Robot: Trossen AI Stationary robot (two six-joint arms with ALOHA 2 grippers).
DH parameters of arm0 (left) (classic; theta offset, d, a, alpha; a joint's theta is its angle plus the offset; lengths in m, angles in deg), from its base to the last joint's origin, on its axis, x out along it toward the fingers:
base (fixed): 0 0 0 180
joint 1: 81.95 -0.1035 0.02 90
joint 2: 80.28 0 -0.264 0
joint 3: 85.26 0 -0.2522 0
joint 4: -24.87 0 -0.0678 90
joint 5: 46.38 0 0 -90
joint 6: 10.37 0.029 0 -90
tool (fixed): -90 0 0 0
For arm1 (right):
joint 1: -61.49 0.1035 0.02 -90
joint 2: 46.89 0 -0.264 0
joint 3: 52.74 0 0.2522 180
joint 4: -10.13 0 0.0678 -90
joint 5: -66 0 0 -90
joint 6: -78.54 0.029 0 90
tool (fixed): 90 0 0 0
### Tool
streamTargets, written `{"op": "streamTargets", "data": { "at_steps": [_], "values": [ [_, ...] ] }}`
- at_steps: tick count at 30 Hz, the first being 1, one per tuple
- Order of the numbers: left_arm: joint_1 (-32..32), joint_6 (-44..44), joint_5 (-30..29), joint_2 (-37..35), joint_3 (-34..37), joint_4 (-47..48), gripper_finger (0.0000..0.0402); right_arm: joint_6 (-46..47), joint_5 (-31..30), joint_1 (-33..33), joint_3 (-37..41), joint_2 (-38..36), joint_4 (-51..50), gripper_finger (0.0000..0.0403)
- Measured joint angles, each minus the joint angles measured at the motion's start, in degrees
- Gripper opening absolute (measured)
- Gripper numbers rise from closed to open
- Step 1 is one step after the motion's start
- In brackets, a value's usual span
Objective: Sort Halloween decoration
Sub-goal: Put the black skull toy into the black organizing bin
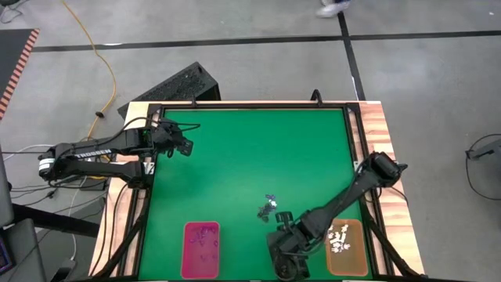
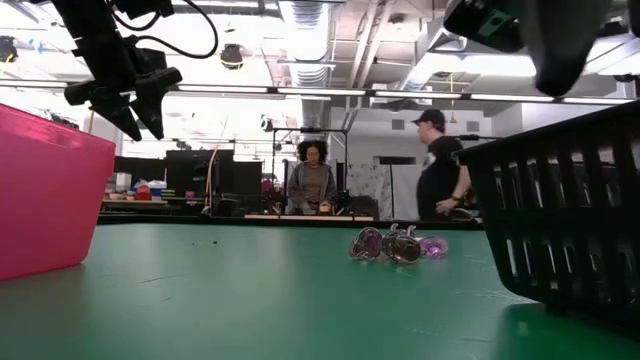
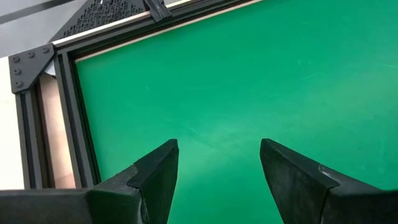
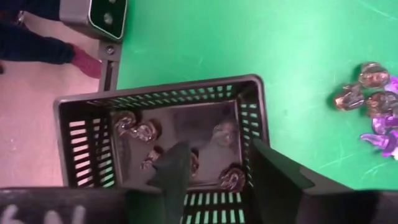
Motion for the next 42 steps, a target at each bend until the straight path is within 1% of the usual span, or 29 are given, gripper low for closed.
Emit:
{"op": "streamTargets", "data": {
  "at_steps": [4, 7, 11, 16, 19, 21, 24, 33, 39, 42],
  "values": [
    [0.00, 0.12, 1.00, 0.00, 0.00, 0.00, 0.0219, -2.47, 0.31, -1.87, 0.00, 0.00, 0.00, 0.0225],
    [-0.02, 0.24, 1.01, -0.01, 0.00, 0.17, 0.0219, -5.20, -0.61, -4.05, 0.00, 0.00, -0.12, 0.0231],
    [-0.01, 0.36, 0.76, -0.01, 0.00, 0.42, 0.0219, -11.97, -4.55, -8.84, 0.00, 0.00, -0.12, 0.0223],
    [0.00, 0.42, 0.43, 0.00, 0.00, 0.42, 0.0219, -18.70, -4.40, -16.04, 0.00, 0.00, 0.24, 0.0208],
    [0.00, 0.86, -0.54, 0.00, 0.00, 0.44, 0.0219, -21.75, -1.77, -18.25, 0.00, 0.52, 3.57, 0.0203],
    [-0.02, 0.87, -0.85, 0.00, 0.00, 0.44, 0.0219, -22.87, 0.92, -18.47, 0.00, 1.04, 5.11, 0.0200],
    [-0.02, 0.87, -0.71, 0.00, 0.00, 0.53, 0.0219, -22.85, 2.67, -17.97, 0.18, 2.79, 7.23, 0.0197],
    [0.00, 1.01, -0.71, -0.01, 0.00, 1.23, 0.0219, -23.10, 2.85, -17.81, 2.29, 6.74, 10.72, 0.0191],
    [-0.02, 1.00, -0.67, -0.02, 0.00, 1.26, 0.0219, -22.89, 3.08, -17.71, 2.29, 9.98, 9.92, 0.0191],
    [-0.01, 1.21, -0.69, -0.02, 0.00, 1.29, 0.0219, -22.68, 3.17, -17.35, 2.51, 10.18, 9.15, 0.0191]
  ]
}}
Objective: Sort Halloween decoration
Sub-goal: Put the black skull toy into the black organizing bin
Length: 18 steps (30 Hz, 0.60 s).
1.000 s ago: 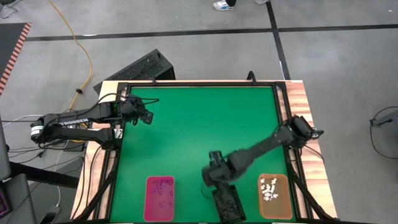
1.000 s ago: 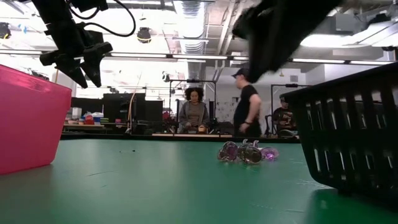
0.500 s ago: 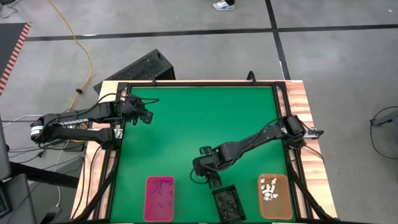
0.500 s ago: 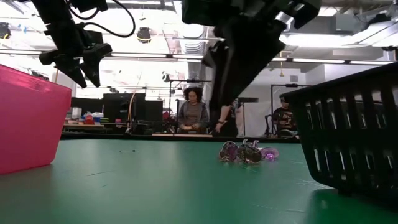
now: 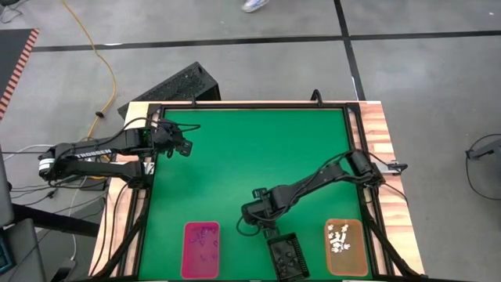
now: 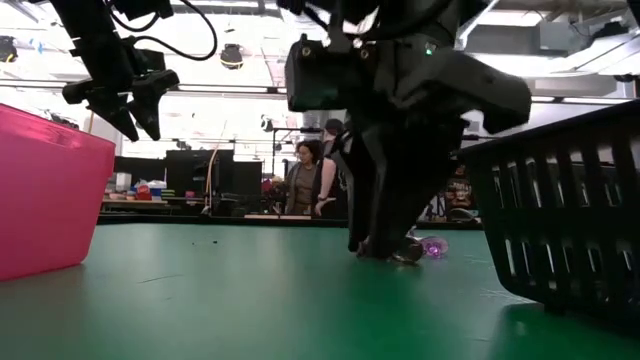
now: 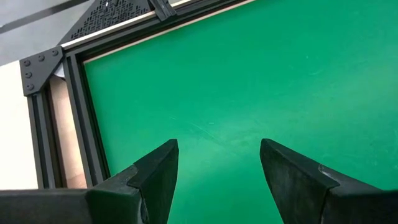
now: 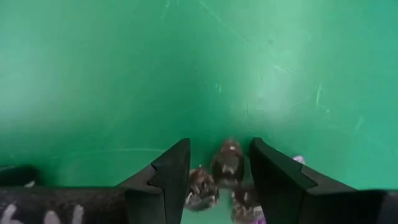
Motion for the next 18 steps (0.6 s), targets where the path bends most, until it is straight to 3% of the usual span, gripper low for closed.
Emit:
{"op": "streamTargets", "data": {
  "at_steps": [5, 14, 18],
  "values": [
    [0.00, 0.06, -0.28, 0.00, 0.00, 0.01, 0.0219, 0.08, -0.09, 0.10, 0.44, -0.09, -0.22, 0.0175],
    [-0.01, -0.06, -0.27, 0.02, 0.00, 0.02, 0.0219, 0.09, -0.35, 0.05, 0.44, -0.09, -0.09, 0.0096],
    [0.00, -0.14, -0.27, 0.02, 0.00, 0.02, 0.0219, 0.10, -0.35, 0.05, 0.40, -0.09, -0.09, 0.0092]
  ]
}}
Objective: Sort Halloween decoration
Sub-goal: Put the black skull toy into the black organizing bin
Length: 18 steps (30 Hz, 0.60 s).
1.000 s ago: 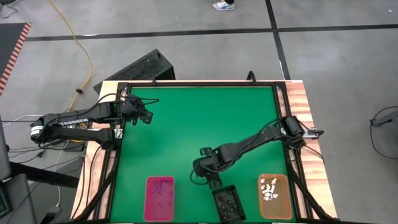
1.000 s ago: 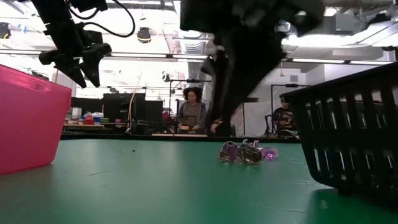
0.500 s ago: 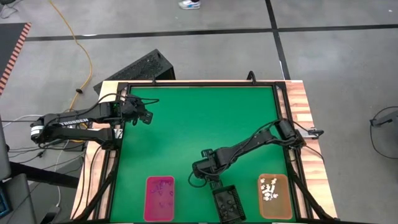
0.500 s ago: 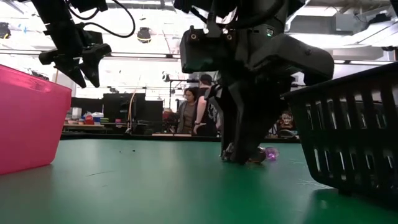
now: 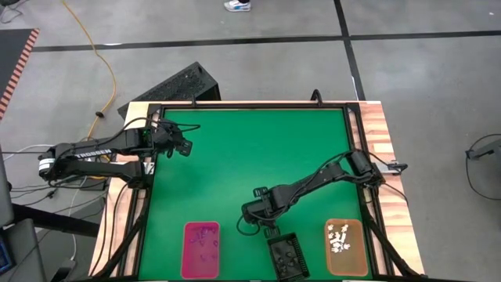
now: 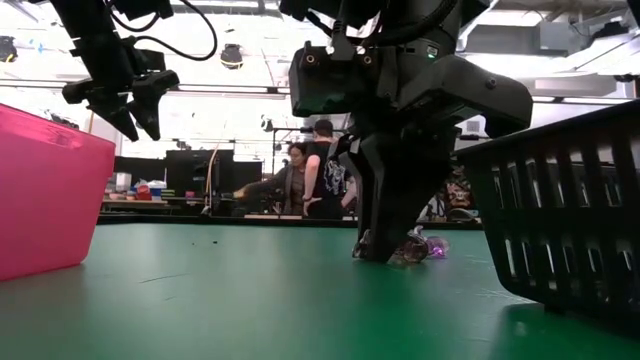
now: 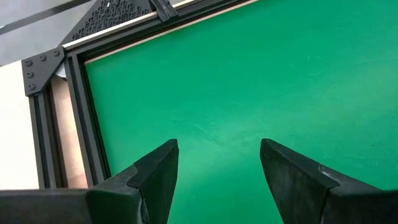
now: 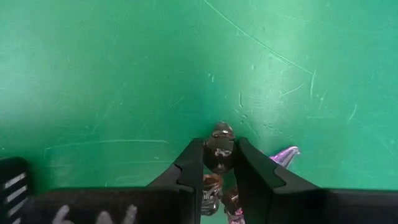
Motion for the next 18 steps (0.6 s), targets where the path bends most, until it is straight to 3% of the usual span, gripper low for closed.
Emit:
{"op": "streamTargets", "data": {
  "at_steps": [9, 18],
  "values": [
    [0.00, -0.01, 0.02, 0.00, 0.00, 0.01, 0.0219, 0.61, -0.02, 0.79, -3.33, -1.83, -2.85, 0.0100],
    [0.00, -1.05, 0.35, -0.03, 0.00, -0.09, 0.0219, 10.75, 2.19, 5.32, -6.72, -7.67, -13.56, 0.0100]
  ]
}}
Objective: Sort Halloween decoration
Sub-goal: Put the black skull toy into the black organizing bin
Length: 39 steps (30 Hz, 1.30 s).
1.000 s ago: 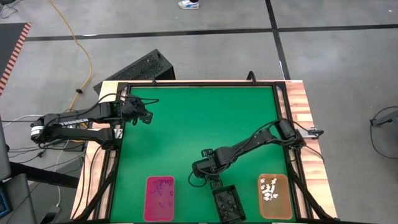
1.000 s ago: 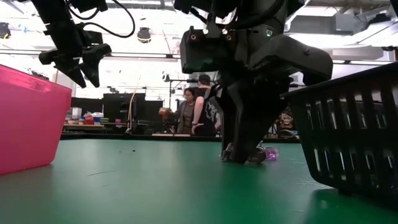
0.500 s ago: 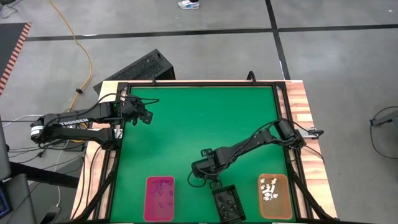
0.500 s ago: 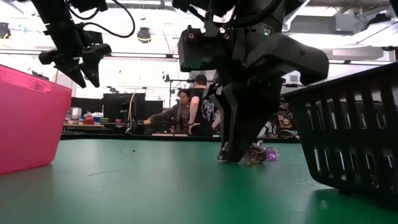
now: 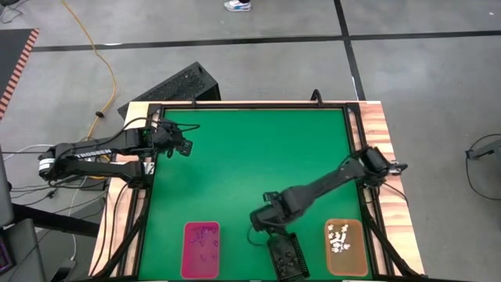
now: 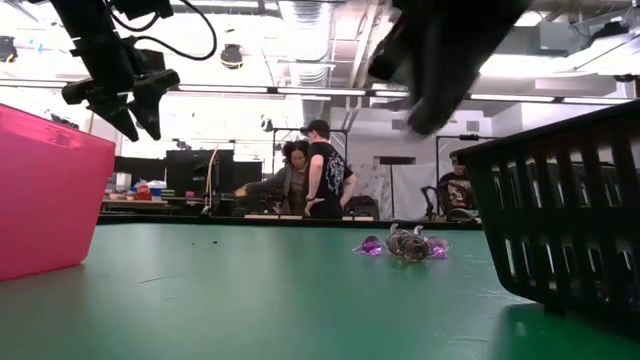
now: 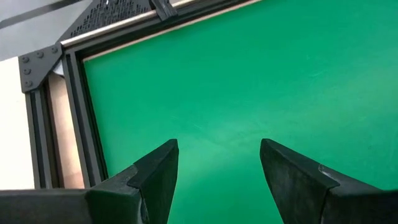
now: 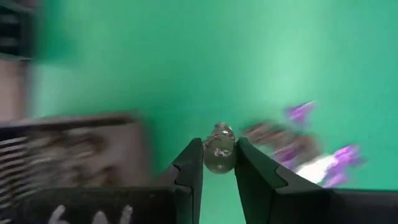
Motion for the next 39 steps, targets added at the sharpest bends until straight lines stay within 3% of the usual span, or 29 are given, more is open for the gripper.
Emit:
{"op": "streamTargets", "data": {
  "at_steps": [10, 18, 22, 27, 34, 39],
  "values": [
    [0.01, -0.58, 0.14, 0.01, 0.00, -0.15, 0.0219, 13.13, 1.07, 11.99, -0.02, -1.78, -0.23, 0.0109],
    [0.01, -0.28, 0.52, 0.02, 0.00, -0.37, 0.0219, 16.50, 0.79, 13.78, 1.62, -1.60, 1.13, 0.0179],
    [-0.01, -0.29, 0.78, 0.03, 0.00, -0.35, 0.0219, 14.03, 0.80, 11.86, 1.60, -1.62, 1.21, 0.0214],
    [0.00, -0.60, 1.05, 0.03, 0.00, -0.20, 0.0219, 16.68, -0.42, 6.01, 1.60, -1.62, 0.80, 0.0223],
    [-0.01, -0.41, 1.05, 0.03, 0.00, -0.15, 0.0219, 33.69, -0.53, -3.07, 1.60, -1.62, 0.10, 0.0217],
    [0.00, -0.18, 1.05, 0.03, 0.00, -0.13, 0.0219, 40.93, -2.63, -4.77, 1.59, -1.43, 0.82, 0.0217]
  ]
}}
